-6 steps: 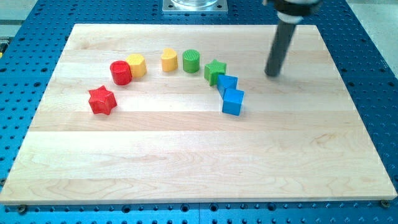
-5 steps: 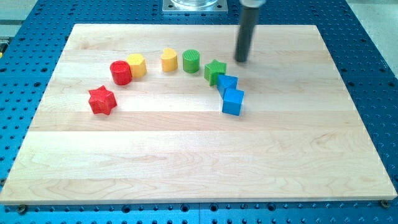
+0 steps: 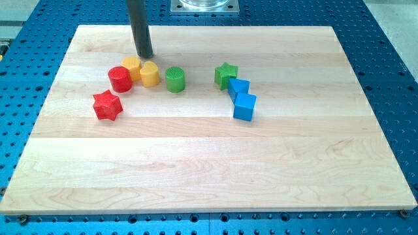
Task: Move the red star to the bottom left of the board
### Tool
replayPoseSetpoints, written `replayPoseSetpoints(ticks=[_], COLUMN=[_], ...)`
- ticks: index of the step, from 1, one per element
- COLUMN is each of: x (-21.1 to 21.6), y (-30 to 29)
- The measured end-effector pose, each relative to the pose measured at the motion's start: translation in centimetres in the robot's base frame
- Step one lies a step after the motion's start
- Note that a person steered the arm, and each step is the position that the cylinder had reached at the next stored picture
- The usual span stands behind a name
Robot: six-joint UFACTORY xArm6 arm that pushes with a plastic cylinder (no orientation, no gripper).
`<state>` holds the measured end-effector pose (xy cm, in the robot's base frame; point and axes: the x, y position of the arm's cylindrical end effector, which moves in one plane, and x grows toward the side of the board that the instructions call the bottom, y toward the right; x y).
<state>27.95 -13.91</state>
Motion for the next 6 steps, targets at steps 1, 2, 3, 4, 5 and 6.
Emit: replayPoseSetpoints(ticks=[1,2,3,4,5,6], x=[5.4,11.6,13.7,12.2,6.3,5.2], y=[-0.9,-0.8,-0.6,-0.6,-0.6,-2.9])
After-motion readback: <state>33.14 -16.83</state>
